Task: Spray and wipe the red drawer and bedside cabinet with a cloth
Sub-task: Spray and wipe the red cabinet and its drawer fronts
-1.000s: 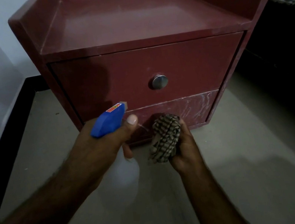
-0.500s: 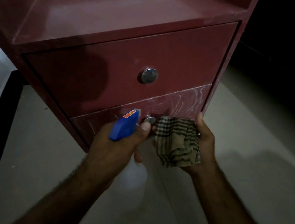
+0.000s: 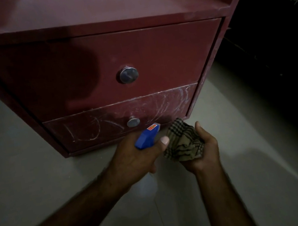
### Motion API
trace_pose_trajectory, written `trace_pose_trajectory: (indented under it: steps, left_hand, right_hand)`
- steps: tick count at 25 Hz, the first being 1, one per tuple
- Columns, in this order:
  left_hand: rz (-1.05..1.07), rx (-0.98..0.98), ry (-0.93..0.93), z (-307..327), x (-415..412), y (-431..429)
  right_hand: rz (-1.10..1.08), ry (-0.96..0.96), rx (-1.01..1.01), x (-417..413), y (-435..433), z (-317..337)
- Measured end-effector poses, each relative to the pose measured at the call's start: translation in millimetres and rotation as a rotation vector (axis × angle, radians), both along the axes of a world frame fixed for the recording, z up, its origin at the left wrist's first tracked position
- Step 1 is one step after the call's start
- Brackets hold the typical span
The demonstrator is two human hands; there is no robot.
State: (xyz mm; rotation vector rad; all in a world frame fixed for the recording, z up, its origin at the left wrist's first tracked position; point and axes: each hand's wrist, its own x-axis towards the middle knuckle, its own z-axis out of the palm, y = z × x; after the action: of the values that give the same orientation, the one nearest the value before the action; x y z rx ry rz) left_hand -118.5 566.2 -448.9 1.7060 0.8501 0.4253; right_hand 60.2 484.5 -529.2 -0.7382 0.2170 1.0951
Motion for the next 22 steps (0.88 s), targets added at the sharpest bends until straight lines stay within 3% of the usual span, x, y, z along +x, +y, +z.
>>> trace_pose_trajectory:
  steps: [10, 22]
  left_hand:
    - [0.069, -0.052, 0.1, -16.5, 51.0, -1.4]
    - [0.131, -0.059, 0.168, -40.7, 42.9, 4.3]
  right_hand:
    - [-0.147, -0.075, -0.317, 39.3, -13.6, -14.1]
    - [-0.234, -0.037, -0.32, 61.4, -13.4, -26.5]
